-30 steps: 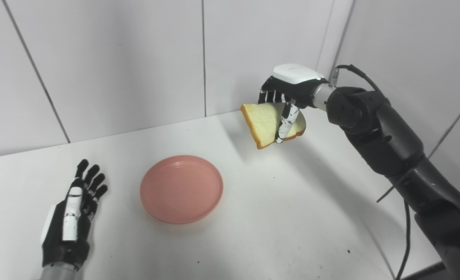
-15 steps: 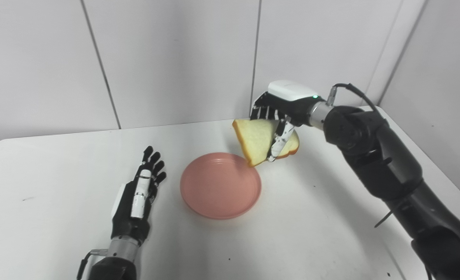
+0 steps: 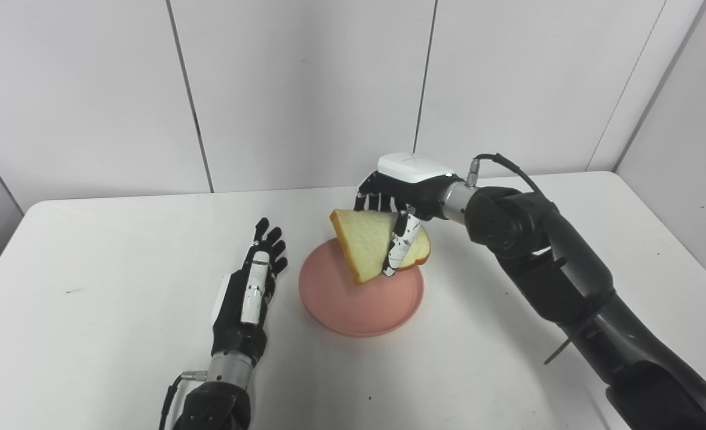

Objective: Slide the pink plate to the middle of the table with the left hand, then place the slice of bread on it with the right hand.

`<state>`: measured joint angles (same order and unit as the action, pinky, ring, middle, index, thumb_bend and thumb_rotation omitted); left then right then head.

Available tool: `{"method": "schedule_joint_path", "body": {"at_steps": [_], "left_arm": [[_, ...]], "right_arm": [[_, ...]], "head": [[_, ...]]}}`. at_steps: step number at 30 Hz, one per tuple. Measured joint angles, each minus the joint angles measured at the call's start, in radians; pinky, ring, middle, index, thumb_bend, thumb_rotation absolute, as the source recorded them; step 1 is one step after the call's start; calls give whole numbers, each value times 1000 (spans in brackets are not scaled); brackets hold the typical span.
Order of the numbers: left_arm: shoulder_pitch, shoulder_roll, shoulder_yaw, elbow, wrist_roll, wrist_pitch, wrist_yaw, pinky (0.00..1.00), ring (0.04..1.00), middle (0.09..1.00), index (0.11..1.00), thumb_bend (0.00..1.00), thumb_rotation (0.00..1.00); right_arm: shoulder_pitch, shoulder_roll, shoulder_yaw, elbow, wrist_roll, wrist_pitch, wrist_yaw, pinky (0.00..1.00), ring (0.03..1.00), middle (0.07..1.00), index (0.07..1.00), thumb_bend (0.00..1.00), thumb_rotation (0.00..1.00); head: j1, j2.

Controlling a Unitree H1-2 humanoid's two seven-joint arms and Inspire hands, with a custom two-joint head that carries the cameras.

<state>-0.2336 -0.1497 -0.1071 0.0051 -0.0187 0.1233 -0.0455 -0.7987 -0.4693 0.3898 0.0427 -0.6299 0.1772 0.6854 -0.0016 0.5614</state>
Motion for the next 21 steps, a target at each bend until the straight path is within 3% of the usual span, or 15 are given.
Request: {"method": "schedule_joint_path", "body": {"at_steps": [7, 12, 14, 21], "left_arm": [[-2, 0, -2, -9, 1, 0, 0, 958, 968, 979, 982, 398, 1000], [-2, -1, -3, -19, 1, 0, 5, 949, 962, 975, 978, 400, 1000], [-2, -2, -4, -19, 2, 0, 6, 950, 963, 977, 981, 414, 1000], [-2, -2, -13, -41, 20, 12, 7, 960, 964, 976, 976, 411, 1000]], "right_arm": [[-2, 37, 50, 48, -46, -9, -2, 299, 381, 419, 533, 518, 0], [-2, 56, 61, 111, -41, -56, -18, 353, 414, 424, 528, 520, 0], [-2, 57, 61, 129, -38, -75, -33, 365, 383, 474, 546, 511, 0], [-2, 72, 63, 192, -56, -92, -70, 329, 365, 472, 554, 508, 0]], "head": [[0, 12], [2, 22], [3, 25], [2, 35]]}}
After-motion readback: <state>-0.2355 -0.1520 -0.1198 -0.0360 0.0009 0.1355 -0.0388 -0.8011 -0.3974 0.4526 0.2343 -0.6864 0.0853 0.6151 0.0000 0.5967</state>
